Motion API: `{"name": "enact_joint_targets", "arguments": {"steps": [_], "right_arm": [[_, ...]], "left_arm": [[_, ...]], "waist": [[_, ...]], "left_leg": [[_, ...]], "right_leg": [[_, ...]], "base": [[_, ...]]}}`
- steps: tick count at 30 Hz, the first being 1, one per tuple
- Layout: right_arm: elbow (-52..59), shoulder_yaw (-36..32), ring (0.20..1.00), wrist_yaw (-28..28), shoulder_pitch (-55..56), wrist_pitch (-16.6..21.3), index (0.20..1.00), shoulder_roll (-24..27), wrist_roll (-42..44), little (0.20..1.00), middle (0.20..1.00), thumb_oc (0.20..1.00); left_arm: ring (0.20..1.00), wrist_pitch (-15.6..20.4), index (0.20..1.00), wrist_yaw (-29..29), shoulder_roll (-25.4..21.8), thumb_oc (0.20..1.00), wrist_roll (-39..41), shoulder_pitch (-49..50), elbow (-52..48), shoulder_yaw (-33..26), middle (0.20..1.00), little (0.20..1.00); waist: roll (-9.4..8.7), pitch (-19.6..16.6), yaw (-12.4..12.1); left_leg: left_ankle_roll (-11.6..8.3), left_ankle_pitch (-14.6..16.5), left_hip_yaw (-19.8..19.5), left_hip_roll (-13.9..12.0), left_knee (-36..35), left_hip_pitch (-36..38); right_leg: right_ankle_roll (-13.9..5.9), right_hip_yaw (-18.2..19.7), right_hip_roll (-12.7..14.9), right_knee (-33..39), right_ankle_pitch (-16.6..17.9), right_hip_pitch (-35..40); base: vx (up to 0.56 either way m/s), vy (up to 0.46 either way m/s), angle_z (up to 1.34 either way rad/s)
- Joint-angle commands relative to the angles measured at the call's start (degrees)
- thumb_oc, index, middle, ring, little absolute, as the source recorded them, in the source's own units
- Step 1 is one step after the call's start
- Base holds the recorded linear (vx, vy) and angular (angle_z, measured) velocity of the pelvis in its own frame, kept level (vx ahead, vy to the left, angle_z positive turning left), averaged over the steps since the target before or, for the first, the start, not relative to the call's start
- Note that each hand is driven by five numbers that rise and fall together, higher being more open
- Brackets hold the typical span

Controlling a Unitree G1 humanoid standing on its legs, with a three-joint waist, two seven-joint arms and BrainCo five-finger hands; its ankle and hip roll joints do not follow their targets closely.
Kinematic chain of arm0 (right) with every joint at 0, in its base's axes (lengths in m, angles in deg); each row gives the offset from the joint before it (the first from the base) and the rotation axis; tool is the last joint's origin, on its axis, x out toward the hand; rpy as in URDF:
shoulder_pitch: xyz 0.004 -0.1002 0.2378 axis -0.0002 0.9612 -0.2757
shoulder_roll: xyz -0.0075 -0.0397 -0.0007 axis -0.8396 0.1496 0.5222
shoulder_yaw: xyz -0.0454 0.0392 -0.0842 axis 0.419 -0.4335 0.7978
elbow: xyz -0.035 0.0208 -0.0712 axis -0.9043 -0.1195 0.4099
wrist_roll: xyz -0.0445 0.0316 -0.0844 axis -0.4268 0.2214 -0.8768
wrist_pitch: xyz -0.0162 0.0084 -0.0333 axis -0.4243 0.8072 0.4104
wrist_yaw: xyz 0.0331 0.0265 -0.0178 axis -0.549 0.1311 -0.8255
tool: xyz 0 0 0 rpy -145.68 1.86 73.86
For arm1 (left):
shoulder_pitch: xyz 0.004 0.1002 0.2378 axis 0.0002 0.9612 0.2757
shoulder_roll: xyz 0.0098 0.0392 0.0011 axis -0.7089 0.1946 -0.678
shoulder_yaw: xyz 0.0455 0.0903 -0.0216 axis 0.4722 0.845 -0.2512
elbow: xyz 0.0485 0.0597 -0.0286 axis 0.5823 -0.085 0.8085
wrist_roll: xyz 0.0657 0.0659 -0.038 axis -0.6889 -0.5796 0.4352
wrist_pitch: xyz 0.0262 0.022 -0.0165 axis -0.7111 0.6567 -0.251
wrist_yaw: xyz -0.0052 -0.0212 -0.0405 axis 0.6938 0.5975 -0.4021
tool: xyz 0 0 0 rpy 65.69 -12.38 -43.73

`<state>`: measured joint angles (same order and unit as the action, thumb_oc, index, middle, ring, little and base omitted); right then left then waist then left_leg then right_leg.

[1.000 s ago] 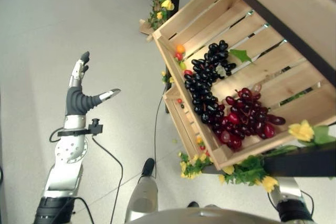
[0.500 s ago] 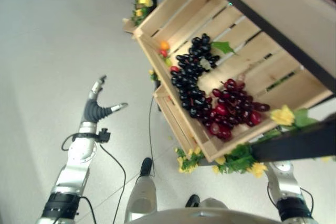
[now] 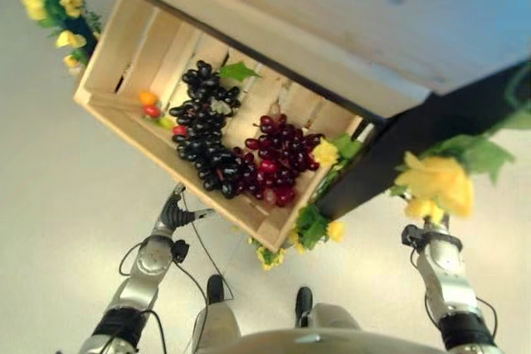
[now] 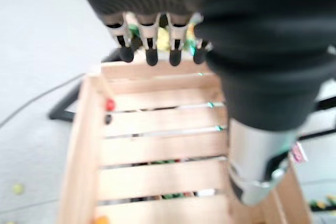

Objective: Pick up the fruits from the basket on one side to the basket on the other side

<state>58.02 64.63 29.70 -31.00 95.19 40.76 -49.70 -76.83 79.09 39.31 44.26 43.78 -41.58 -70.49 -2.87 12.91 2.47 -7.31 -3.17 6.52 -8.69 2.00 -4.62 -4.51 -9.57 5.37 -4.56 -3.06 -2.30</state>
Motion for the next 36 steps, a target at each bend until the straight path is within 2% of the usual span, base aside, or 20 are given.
{"name": "enact_joint_targets", "arguments": {"steps": [1, 8, 12, 15, 17, 18, 19, 21, 22, 23, 24, 25, 26, 27, 30, 31, 33, 35, 36], "right_arm": [[2.9, -1.0, 1.0, -0.3, -0.7, 2.7, 1.0, 1.8, 1.2, 1.0, 1.0, 1.0], [2.6, -1.4, 1.0, -0.3, 0.2, 2.4, 1.0, 1.9, 1.1, 1.0, 1.0, 1.0], [3.6, -1.9, 1.0, 0.1, 1.7, 2.5, 1.0, 2.1, 1.3, 1.0, 1.0, 1.0], [4.9, -1.8, 1.0, 0.4, 2.4, 2.7, 1.0, 2.7, 1.3, 1.0, 1.0, 1.0], [6.0, -1.2, 1.0, 0.6, 2.3, 3.2, 1.0, 3.5, 1.5, 1.0, 1.0, 1.0], [6.8, -1.1, 1.0, 0.7, 2.6, 3.4, 1.0, 3.9, 1.5, 1.0, 1.0, 1.0], [7.9, -1.4, 1.0, 0.3, 3.2, 3.7, 1.0, 4.9, 0.9, 1.0, 1.0, 1.0], [8.6, -1.8, 1.0, 0.0, 3.0, 3.8, 1.0, 5.4, 0.8, 1.0, 1.0, 1.0], [8.9, -1.3, 1.0, 0.5, 2.6, 3.7, 1.0, 5.9, 0.9, 1.0, 1.0, 1.0], [9.0, -1.2, 1.0, 0.8, 2.9, 3.6, 1.0, 6.3, 0.6, 1.0, 1.0, 1.0], [9.1, -1.3, 1.0, 1.1, 3.2, 3.6, 1.0, 6.7, 0.5, 1.0, 1.0, 1.0], [9.1, -1.4, 1.0, 1.1, 3.1, 3.6, 1.0, 6.7, 0.5, 1.0, 1.0, 1.0], [9.1, -1.4, 1.0, 1.1, 3.3, 3.5, 1.0, 6.9, 0.3, 1.0, 1.0, 1.0], [9.2, -1.3, 1.0, 1.2, 3.4, 3.4, 1.0, 6.9, 0.0, 1.0, 1.0, 1.0], [9.6, -0.9, 1.0, 2.0, 3.9, 2.8, 1.0, 6.6, 0.1, 1.0, 1.0, 1.0], [9.0, -0.5, 1.0, 2.4, 3.9, 2.3, 1.0, 6.5, 0.3, 1.0, 1.0, 1.0], [8.7, -0.2, 1.0, 2.3, 3.6, 1.9, 1.0, 6.5, 0.6, 1.0, 1.0, 1.0], [9.1, 0.0, 1.0, 2.5, 3.9, 1.6, 1.0, 6.8, 1.1, 1.0, 1.0, 1.0], [9.1, 0.0, 1.0, 2.5, 3.9, 1.6, 1.0, 6.8, 1.1, 1.0, 1.0, 1.0]], "left_arm": [[1.0, 4.4, 1.0, -1.7, -1.2, 1.0, 1.6, 0.0, -4.0, -2.0, 1.0, 1.0], [1.0, 5.5, 1.0, -1.3, -1.7, 1.0, 3.0, 2.1, -10.1, -2.8, 1.0, 1.0], [1.0, 5.7, 1.0, -0.9, -1.6, 1.0, 4.3, 2.6, -12.5, -3.4, 1.0, 1.0], [1.0, 5.7, 1.0, -1.0, -1.3, 1.0, 6.1, 2.8, -14.5, -4.1, 1.0, 1.0], [1.0, 5.8, 1.0, -1.3, -1.0, 1.0, 7.7, 2.7, -15.3, -4.2, 1.0, 1.0], [1.0, 5.8, 1.0, -1.2, -0.9, 1.0, 8.2, 2.6, -15.7, -4.3, 1.0, 1.0], [1.0, 5.7, 1.0, -2.1, -0.7, 1.0, 7.7, 1.4, -16.0, -3.8, 1.0, 1.0], [1.0, 5.7, 1.0, -2.7, -0.3, 1.0, 7.6, 0.5, -16.3, -3.9, 1.0, 1.0], [1.0, 5.9, 1.0, -2.7, -0.2, 1.0, 7.8, 0.1, -16.5, -4.4, 1.0, 1.0], [1.0, 5.9, 1.0, -2.7, 0.0, 1.0, 6.8, -0.7, -15.9, -4.1, 1.0, 1.0], [1.0, 5.9, 1.0, -2.7, 0.5, 1.0, 6.6, -1.0, -15.7, -3.9, 1.0, 1.0], [1.0, 5.9, 1.0, -2.7, 0.5, 1.0, 6.6, -1.1, -15.7, -3.9, 1.0, 1.0], [1.0, 5.9, 1.0, -2.6, 0.8, 1.0, 6.6, -1.1, -15.9, -4.1, 1.0, 1.0], [1.0, 5.9, 1.0, -2.6, 1.1, 1.0, 6.7, -0.8, -16.3, -4.4, 1.0, 1.0], [1.0, 5.9, 1.0, -3.0, 1.2, 1.0, 6.2, 0.3, -17.5, -5.2, 1.0, 1.0], [1.0, 5.9, 1.0, -2.9, 1.5, 1.0, 6.3, 1.4, -18.0, -5.8, 1.0, 1.0], [1.0, 5.9, 1.0, -2.8, 1.6, 1.0, 5.8, 2.2, -19.1, -6.1, 1.0, 1.0], [1.0, 6.1, 1.0, -2.4, 1.2, 1.0, 5.9, 3.0, -20.6, -6.6, 1.0, 1.0], [1.0, 6.1, 1.0, -2.4, 1.2, 1.0, 5.9, 3.0, -20.7, -6.6, 1.0, 1.0]], "waist": [[-1.47, -2.0, 0.8], [-0.88, -1.7, 1.1], [-0.43, -1.6, 1.0], [0.33, -1.1, 1.0], [0.93, 0.0, 0.2], [1.5, 0.6, -0.4], [2.06, 1.4, -0.9], [1.81, 1.8, -0.5], [0.91, 1.9, -0.5], [-0.41, 1.6, 0.3], [-1.11, 1.5, 0.7], [-1.04, 1.4, 0.7], [-1.32, 1.3, 0.9], [-1.16, 1.0, 1.0], [-0.02, 0.0, 1.9], [0.31, -0.8, 2.2], [1.01, -1.0, 2.3], [1.34, -1.3, 3.1], [1.34, -1.3, 3.0]], "left_leg": [[3.46, 4.4, 0.2, 0.6, 5.2, -3.0], [3.48, 5.1, 1.9, 0.0, 6.8, -2.1], [2.44, 3.9, 0.8, -1.3, 7.2, -2.5], [1.03, 1.2, -0.6, -3.1, 6.6, -2.9], [0.0, -2.1, -1.8, -4.4, 5.9, -3.9], [-1.15, -4.8, -2.9, -5.1, 4.4, -4.6], [-3.17, -9.9, -4.6, -6.3, -0.2, -6.0], [-2.9, -9.9, -5.6, -5.9, -0.4, -6.2], [-1.88, -6.5, -6.3, -4.7, 2.0, -4.9], [-0.19, -0.6, -4.1, -2.4, 8.8, -4.9], [0.46, 3.4, -3.3, -0.9, 13.8, -4.6], [0.58, 3.5, -3.4, -0.9, 14.3, -5.0], [0.95, 6.0, -3.4, 0.6, 19.8, -4.3], [1.21, 7.9, -4.1, 1.9, 22.4, -2.8], [1.72, 11.8, -6.5, 4.6, 26.0, 4.0], [1.85, 12.8, -8.9, 7.2, 26.4, 6.7], [2.37, 14.4, -10.2, 8.4, 25.9, 8.7], [4.59, 20.0, -7.5, 8.5, 22.1, 9.8], [4.6, 20.0, -7.4, 8.5, 22.1, 9.8]], "right_leg": [[-4.01, 0.6, 4.2, -3.1, -3.4, -0.5], [-3.7, 2.8, 4.0, -5.2, -4.0, -1.7], [-2.43, 1.1, 3.1, -7.7, -6.0, -1.6], [-0.82, -0.6, 1.2, -9.0, -7.4, -1.6], [0.33, -1.0, -0.8, -8.6, -7.6, -1.8], [0.78, -1.6, -1.8, -8.0, -7.6, -2.0], [1.18, -3.7, -2.4, -6.2, -7.3, -2.2], [1.28, -4.9, -2.0, -5.7, -7.0, -2.3], [1.32, -5.2, -1.4, -5.3, -6.5, -2.7], [1.24, -6.6, -0.2, -3.3, -5.0, -2.5], [1.25, -7.0, 0.4, -2.3, -4.0, -2.5], [1.21, -7.1, 0.4, -2.1, -3.8, -2.6], [1.34, -7.3, 0.8, -1.3, -2.8, -2.7], [1.32, -7.2, 0.8, -1.1, -2.0, -2.9], [0.35, -6.2, 0.6, -1.2, 0.6, -4.4], [-0.53, -5.4, 1.2, -1.1, 2.4, -6.1], [-1.39, -4.9, 2.1, -1.6, 3.9, -8.4], [-2.9, -4.5, 4.3, -3.0, 5.3, -11.6], [-2.91, -4.4, 4.3, -3.1, 5.3, -11.6]], "base": [[0.01, 0.075, -0.38], [-0.01, 0.0, -0.26], [-0.04, -0.138, -0.05], [-0.09, -0.227, 0.17], [-0.16, -0.266, 0.21], [-0.26, -0.299, 0.23], [-0.26, -0.286, 0.2], [-0.17, -0.165, 0.68], [-0.25, -0.2, 0.76], [-0.31, -0.252, 0.4], [-0.24, -0.167, 0.54], [-0.16, -0.071, 0.6], [-0.14, -0.01, 0.59], [-0.14, -0.001, 0.11], [-0.12, 0.133, 0.08], [-0.21, 0.277, -0.21], [-0.25, 0.281, -0.29], [-0.23, 0.247, -0.15], [-0.34, 0.339, 0.02]]}}
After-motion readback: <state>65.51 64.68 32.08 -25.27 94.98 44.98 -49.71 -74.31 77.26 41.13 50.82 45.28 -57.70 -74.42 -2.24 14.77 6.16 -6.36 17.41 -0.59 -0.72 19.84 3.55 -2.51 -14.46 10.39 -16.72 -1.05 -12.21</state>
